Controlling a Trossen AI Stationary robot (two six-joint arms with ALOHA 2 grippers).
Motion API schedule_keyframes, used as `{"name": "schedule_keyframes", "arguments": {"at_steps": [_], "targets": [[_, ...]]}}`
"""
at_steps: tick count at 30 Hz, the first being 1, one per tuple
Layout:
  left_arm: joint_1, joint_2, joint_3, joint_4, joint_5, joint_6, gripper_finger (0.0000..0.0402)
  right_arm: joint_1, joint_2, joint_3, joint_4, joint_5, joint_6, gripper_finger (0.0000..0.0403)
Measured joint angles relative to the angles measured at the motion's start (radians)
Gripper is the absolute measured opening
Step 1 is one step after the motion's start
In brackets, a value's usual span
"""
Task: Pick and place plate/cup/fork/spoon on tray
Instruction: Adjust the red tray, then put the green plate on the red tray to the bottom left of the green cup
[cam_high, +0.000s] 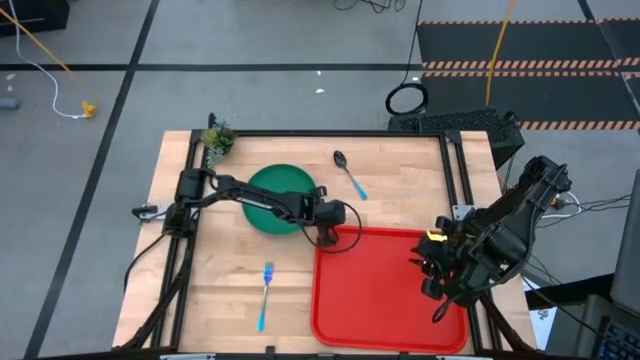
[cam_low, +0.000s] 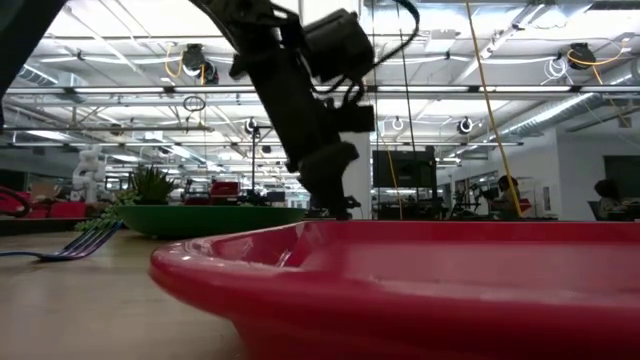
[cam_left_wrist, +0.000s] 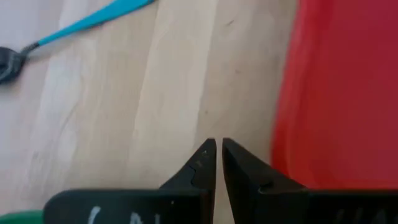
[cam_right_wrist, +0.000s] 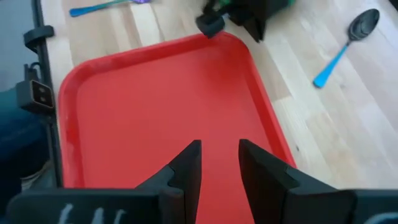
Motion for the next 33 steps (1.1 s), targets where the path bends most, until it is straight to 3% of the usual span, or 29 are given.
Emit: {"name": "schedule_keyframes", "arguments": {"at_steps": [26, 33], "targets": [[-0.051, 0.004, 0.000, -0.037, 0.083, -0.028, 0.0033, 0.001, 0.000, -0.001, 0.042, -0.029, 0.000, 0.0100], [-0.060, -0.068, 0.000, -0.102, 0.082, -0.083, 0.0033, 0.001, 0.000, -0.005, 0.053, -0.023, 0.000, 0.0100]]}}
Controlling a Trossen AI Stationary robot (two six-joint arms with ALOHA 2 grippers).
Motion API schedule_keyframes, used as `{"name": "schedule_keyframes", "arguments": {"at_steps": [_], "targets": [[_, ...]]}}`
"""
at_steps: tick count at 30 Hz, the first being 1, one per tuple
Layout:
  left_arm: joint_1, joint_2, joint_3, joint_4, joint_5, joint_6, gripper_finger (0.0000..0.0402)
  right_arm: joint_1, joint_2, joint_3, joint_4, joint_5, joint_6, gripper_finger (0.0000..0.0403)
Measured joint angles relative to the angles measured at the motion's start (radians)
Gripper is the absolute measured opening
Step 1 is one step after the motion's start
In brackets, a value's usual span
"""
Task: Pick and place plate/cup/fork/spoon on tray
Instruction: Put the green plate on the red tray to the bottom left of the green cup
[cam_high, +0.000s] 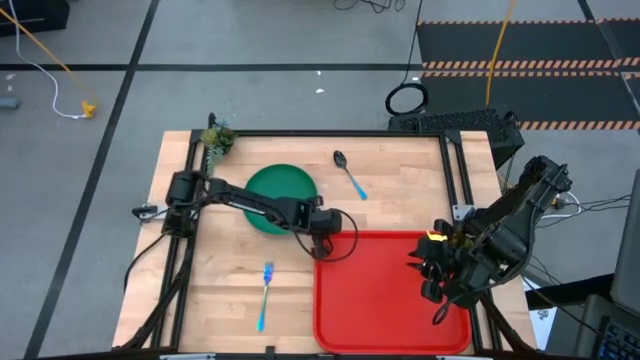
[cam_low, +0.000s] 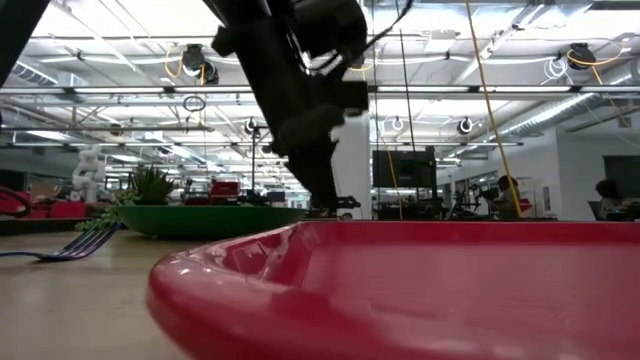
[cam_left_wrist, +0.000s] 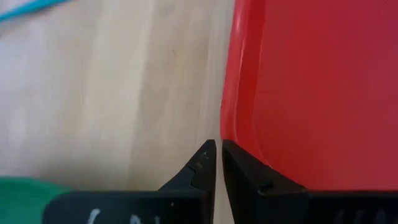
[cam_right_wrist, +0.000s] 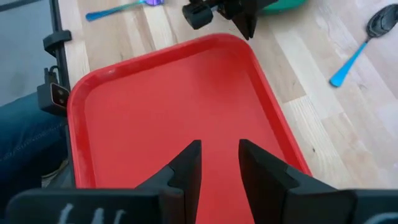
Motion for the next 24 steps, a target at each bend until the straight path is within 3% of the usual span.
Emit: {"name": "schedule_keyframes", "arguments": {"at_steps": [6, 11, 16, 24], "targets": [[-0.013, -0.102, 0.000, -0.156, -0.056, -0.066, 0.0033, 0.000, 0.000, -0.060, 0.080, 0.055, -0.016, 0.0100], [-0.027, -0.138, 0.000, -0.334, -0.052, -0.195, 0.0033, 0.000, 0.000, -0.108, 0.181, 0.077, -0.083, 0.0100], [-0.029, -0.128, -0.004, -0.398, -0.018, -0.350, 0.0037, -0.001, 0.000, -0.140, 0.316, 0.124, -0.192, 0.0100], [-0.031, -0.106, -0.008, -0.391, -0.026, -0.426, 0.0098, -0.003, 0.000, -0.141, 0.378, 0.123, -0.288, 0.0100]]}}
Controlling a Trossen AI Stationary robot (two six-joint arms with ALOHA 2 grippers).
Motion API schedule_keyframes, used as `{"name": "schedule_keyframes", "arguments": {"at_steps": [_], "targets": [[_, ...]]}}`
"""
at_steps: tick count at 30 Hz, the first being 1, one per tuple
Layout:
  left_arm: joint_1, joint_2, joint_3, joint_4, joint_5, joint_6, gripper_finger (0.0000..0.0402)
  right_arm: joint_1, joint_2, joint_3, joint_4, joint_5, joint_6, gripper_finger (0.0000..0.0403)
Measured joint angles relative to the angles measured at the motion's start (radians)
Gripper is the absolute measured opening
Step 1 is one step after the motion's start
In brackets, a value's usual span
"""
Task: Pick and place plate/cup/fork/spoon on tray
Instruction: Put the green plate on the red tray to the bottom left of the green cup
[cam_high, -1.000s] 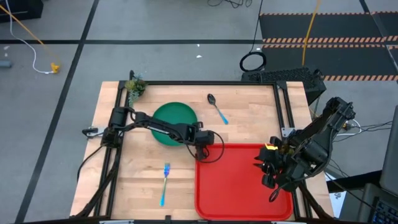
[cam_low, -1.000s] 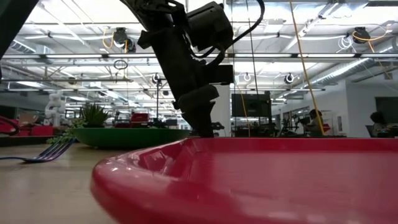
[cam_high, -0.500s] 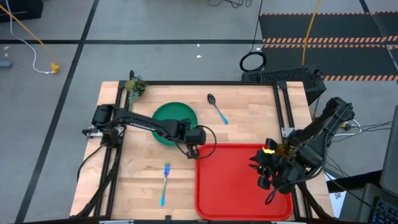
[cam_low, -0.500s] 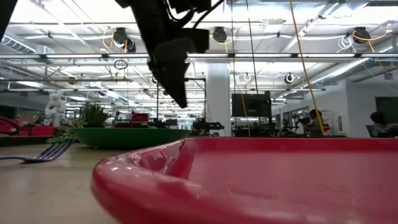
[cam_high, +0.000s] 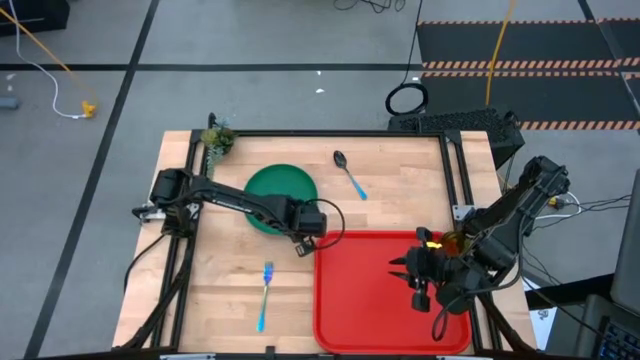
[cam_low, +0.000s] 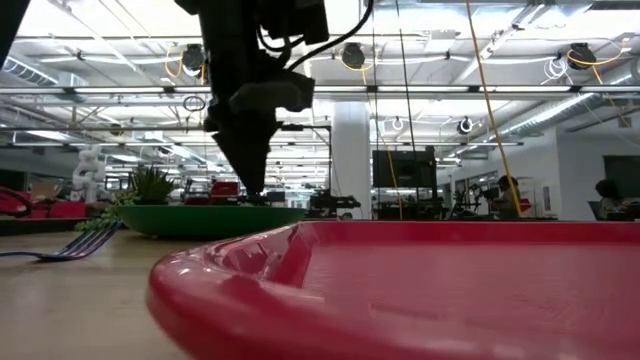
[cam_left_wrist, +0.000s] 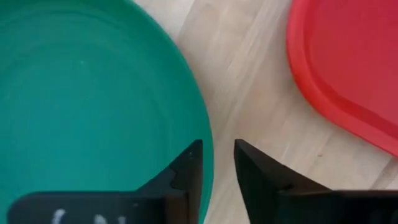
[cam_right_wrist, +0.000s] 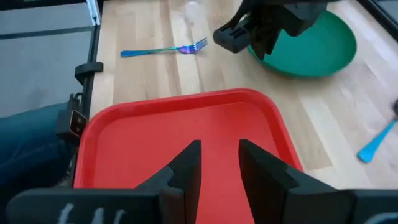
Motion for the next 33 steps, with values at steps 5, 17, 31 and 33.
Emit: {"name": "schedule_keyframes", "arguments": {"at_steps": [5, 17, 31, 33], "targets": [[0.000, 0.018, -0.001, 0.000, -0.020, -0.060, 0.0127, -0.020, 0.000, 0.000, 0.013, 0.000, -0.053, 0.0100], [-0.023, 0.069, 0.001, -0.001, -0.118, -0.108, 0.0133, -0.095, 0.000, 0.000, 0.042, 0.000, -0.166, 0.0100], [-0.048, 0.100, 0.000, -0.010, -0.068, -0.028, 0.0011, -0.102, -0.002, 0.000, 0.065, -0.002, -0.234, 0.0100], [-0.056, 0.086, 0.000, -0.031, -0.067, -0.015, 0.0013, -0.102, -0.008, 0.000, 0.066, -0.002, -0.234, 0.0100]]}}
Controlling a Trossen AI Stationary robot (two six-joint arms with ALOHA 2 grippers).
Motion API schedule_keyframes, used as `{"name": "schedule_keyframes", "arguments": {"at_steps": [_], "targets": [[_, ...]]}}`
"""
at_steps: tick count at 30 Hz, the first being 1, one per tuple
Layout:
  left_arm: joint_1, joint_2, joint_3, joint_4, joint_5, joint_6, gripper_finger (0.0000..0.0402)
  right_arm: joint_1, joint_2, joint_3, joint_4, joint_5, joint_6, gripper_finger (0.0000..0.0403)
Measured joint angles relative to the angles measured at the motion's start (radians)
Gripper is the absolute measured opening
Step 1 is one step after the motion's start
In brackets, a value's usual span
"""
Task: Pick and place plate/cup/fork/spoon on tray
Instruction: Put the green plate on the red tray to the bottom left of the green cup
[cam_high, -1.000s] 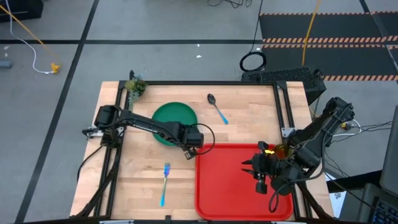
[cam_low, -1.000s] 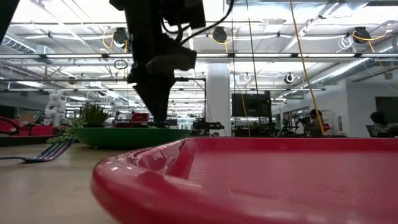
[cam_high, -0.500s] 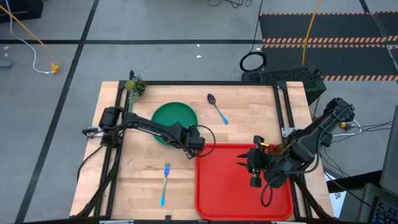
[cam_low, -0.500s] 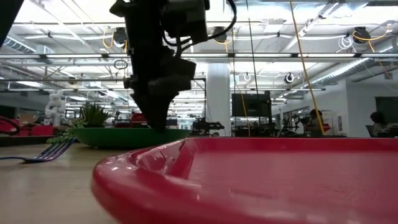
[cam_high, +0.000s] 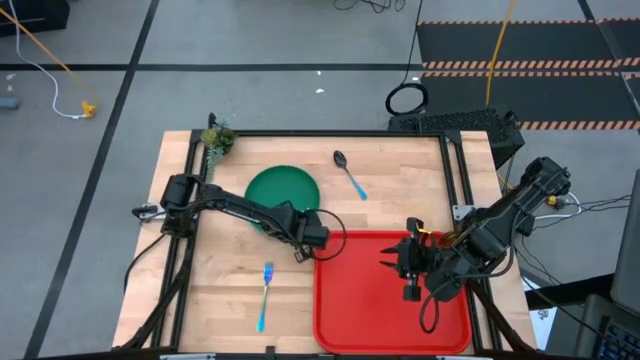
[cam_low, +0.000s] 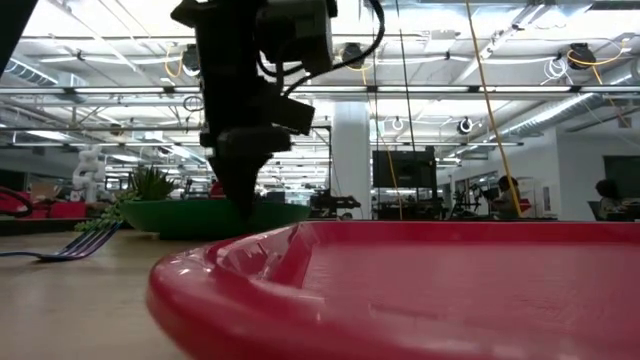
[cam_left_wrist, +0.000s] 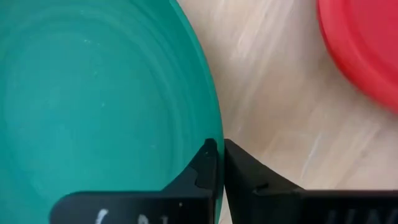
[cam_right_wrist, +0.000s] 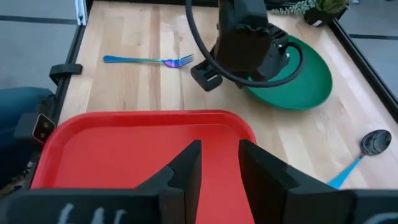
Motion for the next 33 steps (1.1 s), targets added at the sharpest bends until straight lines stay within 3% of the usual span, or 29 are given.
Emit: {"name": "schedule_keyframes", "arguments": {"at_steps": [7, 16, 22, 33], "targets": [[-0.076, -0.095, 0.001, -0.053, 0.015, 0.070, 0.0008, 0.000, -0.020, 0.000, 0.000, 0.001, 0.001, 0.0100], [-0.225, -0.209, 0.039, -0.056, -0.071, 0.204, 0.0007, -0.001, -0.021, 0.000, -0.001, 0.003, -0.009, 0.0100], [-0.333, -0.183, 0.179, -0.029, -0.137, 0.375, 0.0007, -0.015, -0.021, 0.000, -0.008, 0.041, -0.029, 0.0100], [-0.423, -0.025, 0.367, 0.070, -0.134, 0.693, 0.0007, -0.018, -0.021, 0.000, 0.108, 0.029, -0.121, 0.0100]]}}
